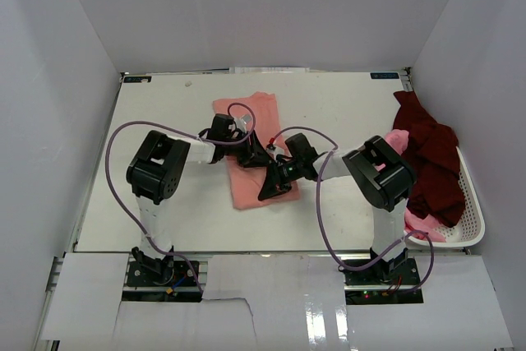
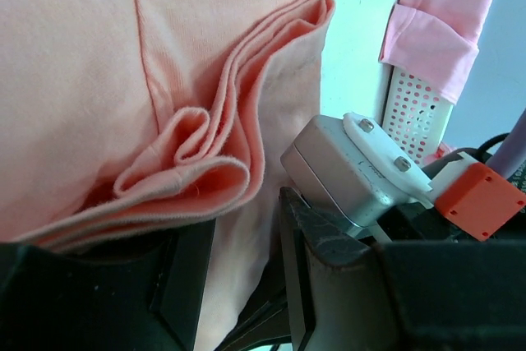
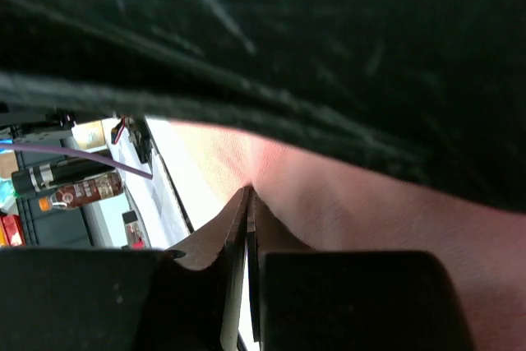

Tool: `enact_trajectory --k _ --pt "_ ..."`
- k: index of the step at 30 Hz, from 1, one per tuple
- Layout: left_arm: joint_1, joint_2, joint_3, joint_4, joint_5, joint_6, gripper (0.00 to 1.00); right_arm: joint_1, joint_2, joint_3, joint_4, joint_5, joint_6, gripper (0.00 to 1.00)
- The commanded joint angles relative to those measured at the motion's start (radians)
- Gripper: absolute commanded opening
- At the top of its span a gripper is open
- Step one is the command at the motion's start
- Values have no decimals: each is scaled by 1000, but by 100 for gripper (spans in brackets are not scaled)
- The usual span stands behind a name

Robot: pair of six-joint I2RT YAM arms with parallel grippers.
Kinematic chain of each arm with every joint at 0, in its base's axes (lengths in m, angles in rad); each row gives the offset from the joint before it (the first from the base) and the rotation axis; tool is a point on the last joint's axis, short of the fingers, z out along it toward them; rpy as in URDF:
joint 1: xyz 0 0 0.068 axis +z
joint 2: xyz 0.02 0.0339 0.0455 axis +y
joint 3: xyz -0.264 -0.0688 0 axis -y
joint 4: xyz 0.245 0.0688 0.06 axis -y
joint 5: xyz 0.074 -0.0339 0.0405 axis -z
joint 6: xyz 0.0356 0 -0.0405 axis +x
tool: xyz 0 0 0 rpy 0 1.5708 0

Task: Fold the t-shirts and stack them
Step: Fold the folded rectangular tshirt in 1/3 of the way

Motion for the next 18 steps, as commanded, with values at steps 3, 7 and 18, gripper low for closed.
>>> enact_trajectory --k 3,7,18 --pt "-48 -44 -49 -35 -58 11 50 70 -12 -24 22 46 22 8" --pt "-48 -62 -57 -38 -69 19 49 74 -29 -30 25 46 30 8" --pt "-48 -217 169 -218 -78 36 50 68 -199 48 -99 75 -7 8"
